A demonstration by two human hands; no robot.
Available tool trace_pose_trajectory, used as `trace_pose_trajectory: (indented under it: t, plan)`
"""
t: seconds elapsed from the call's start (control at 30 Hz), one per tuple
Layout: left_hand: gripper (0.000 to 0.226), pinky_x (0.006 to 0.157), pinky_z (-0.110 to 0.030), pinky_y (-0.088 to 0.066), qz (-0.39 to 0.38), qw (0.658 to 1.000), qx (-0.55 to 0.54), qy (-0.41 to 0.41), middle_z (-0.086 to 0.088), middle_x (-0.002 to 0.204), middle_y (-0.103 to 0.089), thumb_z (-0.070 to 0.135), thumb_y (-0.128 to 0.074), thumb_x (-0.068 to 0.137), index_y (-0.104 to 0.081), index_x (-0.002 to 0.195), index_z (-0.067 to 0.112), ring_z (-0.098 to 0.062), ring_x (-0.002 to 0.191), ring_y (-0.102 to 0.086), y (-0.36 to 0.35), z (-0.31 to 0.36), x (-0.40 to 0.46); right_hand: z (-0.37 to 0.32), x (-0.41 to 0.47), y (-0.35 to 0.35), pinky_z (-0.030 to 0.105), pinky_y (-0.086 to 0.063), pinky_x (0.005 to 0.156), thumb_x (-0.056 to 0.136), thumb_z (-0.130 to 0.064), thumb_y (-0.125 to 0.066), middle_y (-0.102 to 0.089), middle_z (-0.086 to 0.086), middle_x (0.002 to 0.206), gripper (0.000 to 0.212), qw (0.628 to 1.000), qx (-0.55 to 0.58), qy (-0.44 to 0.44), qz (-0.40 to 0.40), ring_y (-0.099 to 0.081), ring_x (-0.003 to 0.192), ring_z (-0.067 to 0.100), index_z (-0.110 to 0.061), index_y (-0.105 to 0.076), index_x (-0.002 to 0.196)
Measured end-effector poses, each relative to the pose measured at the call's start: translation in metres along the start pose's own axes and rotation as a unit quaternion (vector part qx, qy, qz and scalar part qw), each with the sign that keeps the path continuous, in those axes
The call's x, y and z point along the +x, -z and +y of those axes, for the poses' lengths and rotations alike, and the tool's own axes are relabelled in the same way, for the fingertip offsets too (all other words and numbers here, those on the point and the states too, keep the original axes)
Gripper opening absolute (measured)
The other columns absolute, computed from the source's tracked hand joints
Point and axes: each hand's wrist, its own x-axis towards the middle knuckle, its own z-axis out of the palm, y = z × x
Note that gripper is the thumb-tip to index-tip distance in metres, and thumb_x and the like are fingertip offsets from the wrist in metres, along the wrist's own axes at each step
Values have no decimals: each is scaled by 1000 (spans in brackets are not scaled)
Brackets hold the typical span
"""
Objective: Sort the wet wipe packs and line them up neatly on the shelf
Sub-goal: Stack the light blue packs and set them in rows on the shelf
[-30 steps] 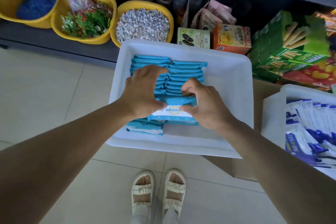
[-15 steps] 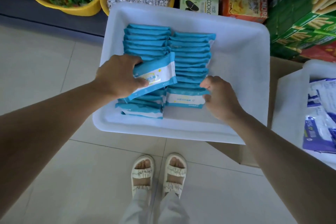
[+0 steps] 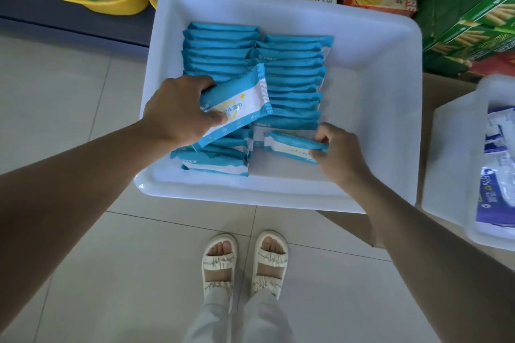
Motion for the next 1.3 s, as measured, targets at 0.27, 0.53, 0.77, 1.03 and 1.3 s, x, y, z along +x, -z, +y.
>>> trace_pose_trajectory:
  t: [0.27, 0.53, 0.77, 1.03, 1.3]
  plan:
    - [25, 59, -25, -37, 23, 999, -31, 18, 5, 83, -56, 29, -72, 81, -62, 101, 18, -17, 76, -52, 6, 5, -3, 6, -13, 36, 26, -43, 59, 81, 1, -64, -62, 9, 86, 20, 988, -44, 55, -140, -57, 76, 25, -12, -49, 76]
    - [24, 52, -14, -32, 29, 999, -39, 21, 8, 76, -54, 29, -72, 81, -62, 100, 20, -11, 67, -49, 6, -2, -6, -18, 0, 2, 35, -50, 75, 82, 3, -56, -61, 3, 106, 28, 996, 13, 59, -62, -58, 94, 24, -13, -53, 105]
    - [25, 52, -10, -30, 30, 998, -45, 15, 8, 79, -53, 29, -72, 81, -61, 102, 20, -12, 72, -48, 5, -1, -7, -24, -1, -12, 33, -42, 85, 90, -30, -56, -56, 4, 120, 43, 954, -254, 85, -138, -56, 108, 24, -20, -49, 130]
    - [24, 52, -15, -32, 28, 998, -53, 24, 11, 72, -51, 29, -72, 81, -62, 100, 19, -10, 66, -48, 5, -1, -9, -26, 0, -4, 33, -48, 77, 83, -10, -56, -63, 3, 100, 21, 993, -80, 18, -89, -58, 92, 27, -15, -57, 103]
    - [19, 48, -11, -28, 30, 997, -59, 35, 15, 68, -47, 28, -71, 81, -59, 93, 20, -3, 61, -45, 7, 6, -10, -33, 2, 16, 40, -60, 66, 78, 11, -62, -61, 8, 103, 35, 889, 424, -168, -44, -66, 93, 24, -17, -49, 95]
